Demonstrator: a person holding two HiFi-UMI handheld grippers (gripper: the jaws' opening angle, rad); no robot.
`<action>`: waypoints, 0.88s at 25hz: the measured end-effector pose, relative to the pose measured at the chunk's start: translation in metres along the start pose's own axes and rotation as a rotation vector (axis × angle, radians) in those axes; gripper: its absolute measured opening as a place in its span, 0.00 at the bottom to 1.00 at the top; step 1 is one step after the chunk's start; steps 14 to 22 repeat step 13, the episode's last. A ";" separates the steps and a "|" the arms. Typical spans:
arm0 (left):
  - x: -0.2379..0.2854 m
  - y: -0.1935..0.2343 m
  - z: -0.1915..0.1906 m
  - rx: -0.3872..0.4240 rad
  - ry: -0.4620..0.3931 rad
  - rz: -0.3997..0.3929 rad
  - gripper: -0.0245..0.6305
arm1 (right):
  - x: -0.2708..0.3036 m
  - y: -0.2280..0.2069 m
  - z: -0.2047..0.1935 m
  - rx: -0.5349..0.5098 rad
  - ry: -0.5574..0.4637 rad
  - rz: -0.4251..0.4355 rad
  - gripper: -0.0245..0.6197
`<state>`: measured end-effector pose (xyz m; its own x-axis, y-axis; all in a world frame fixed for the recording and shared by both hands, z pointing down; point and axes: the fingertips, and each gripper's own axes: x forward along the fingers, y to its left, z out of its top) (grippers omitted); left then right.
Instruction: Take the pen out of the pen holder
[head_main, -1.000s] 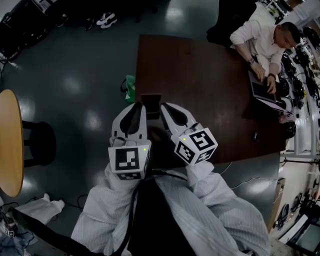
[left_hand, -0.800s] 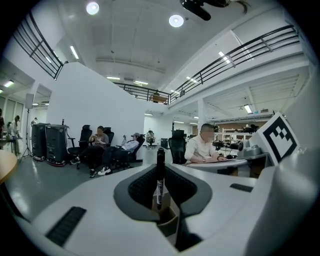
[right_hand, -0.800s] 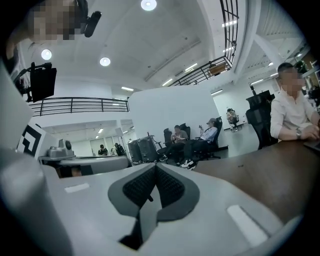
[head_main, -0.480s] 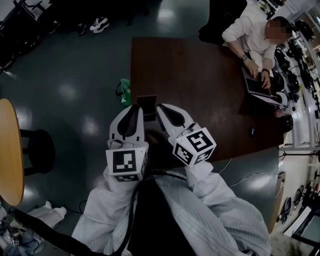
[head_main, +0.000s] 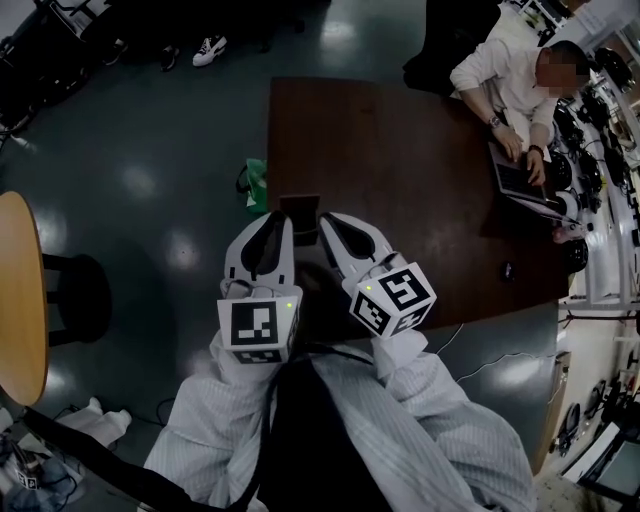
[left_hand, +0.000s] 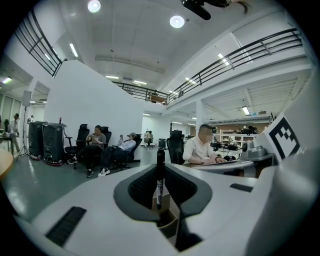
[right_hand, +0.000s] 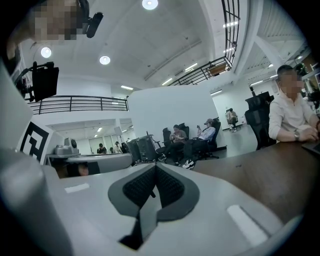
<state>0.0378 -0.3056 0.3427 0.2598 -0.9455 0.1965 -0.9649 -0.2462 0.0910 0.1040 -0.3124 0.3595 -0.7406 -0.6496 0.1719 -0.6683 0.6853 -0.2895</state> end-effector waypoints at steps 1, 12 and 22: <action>0.001 0.000 -0.001 -0.001 0.002 -0.001 0.11 | 0.000 -0.001 -0.001 0.001 0.001 -0.002 0.04; 0.007 -0.006 -0.008 -0.001 0.021 -0.046 0.11 | -0.002 -0.004 -0.006 0.014 0.003 -0.032 0.04; 0.007 -0.008 -0.009 0.000 0.024 -0.055 0.11 | -0.005 -0.004 -0.007 0.015 0.003 -0.040 0.04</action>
